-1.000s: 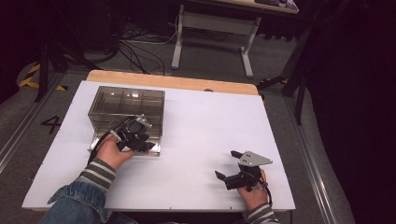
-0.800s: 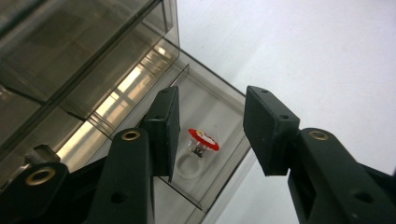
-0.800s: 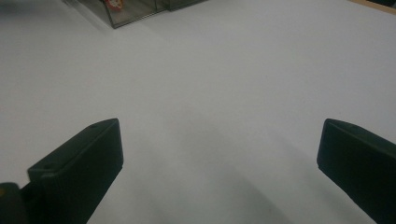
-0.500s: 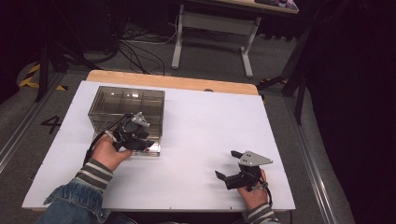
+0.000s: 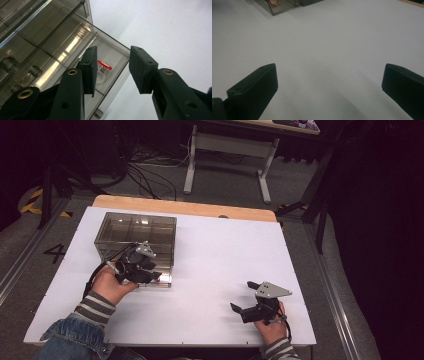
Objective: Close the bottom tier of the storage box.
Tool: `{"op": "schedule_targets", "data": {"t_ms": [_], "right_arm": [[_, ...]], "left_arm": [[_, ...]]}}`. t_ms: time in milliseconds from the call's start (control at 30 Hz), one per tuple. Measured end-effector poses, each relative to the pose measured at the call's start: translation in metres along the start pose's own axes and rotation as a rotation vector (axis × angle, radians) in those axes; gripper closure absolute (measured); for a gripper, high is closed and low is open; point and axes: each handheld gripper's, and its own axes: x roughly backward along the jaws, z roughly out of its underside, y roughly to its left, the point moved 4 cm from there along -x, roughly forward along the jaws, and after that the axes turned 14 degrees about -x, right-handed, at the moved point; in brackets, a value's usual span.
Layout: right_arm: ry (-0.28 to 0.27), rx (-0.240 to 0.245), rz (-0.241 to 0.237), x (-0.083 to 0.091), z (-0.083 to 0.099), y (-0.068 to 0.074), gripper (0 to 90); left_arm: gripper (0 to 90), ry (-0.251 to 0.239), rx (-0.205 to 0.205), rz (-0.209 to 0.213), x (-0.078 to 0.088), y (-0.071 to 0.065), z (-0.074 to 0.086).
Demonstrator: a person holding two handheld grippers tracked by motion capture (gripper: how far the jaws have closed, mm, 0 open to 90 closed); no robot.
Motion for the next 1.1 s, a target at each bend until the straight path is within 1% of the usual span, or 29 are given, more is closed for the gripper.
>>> {"op": "schedule_targets", "data": {"t_ms": [233, 267, 400, 500, 700, 867, 967, 1033, 1100], "right_arm": [[0.0, -0.001, -0.001, 0.0, 0.0, 0.0, 1.1], [0.001, 0.003, 0.001, 0.0, 0.0, 0.0, 1.1], [0.001, 0.003, 0.001, 0.0, 0.0, 0.0, 1.1], [0.003, 0.004, 0.001, 0.0, 0.0, 0.0, 1.1], [0.003, 0.004, 0.001, 0.0, 0.0, 0.0, 1.1], [0.002, 0.004, 0.0, 0.0, 0.0, 0.0, 1.1], [0.003, 0.004, 0.0, 0.0, 0.0, 0.0, 1.1], [0.003, 0.004, 0.0, 0.0, 0.0, 0.0, 1.1], [0.003, 0.004, 0.001, 0.0, 0.0, 0.0, 1.1]], "left_arm": [[58.6, 0.004, 0.0, -0.007, 0.005, -0.002, 0.005], [58.5, 0.006, -0.005, -0.011, 0.006, -0.002, 0.006], [58.5, 0.009, 0.001, -0.013, 0.008, -0.004, 0.011], [58.5, 0.028, -0.003, -0.022, 0.008, -0.005, 0.017], [58.7, 0.029, 0.014, -0.018, 0.012, -0.005, 0.026], [58.9, 0.037, 0.016, -0.021, 0.015, -0.005, 0.033], [59.1, 0.043, 0.02, -0.016, 0.016, -0.005, 0.038], [59.5, 0.047, 0.027, -0.021, 0.017, -0.005, 0.041], [59.7, 0.045, 0.041, -0.013, 0.018, -0.006, 0.045]]}}
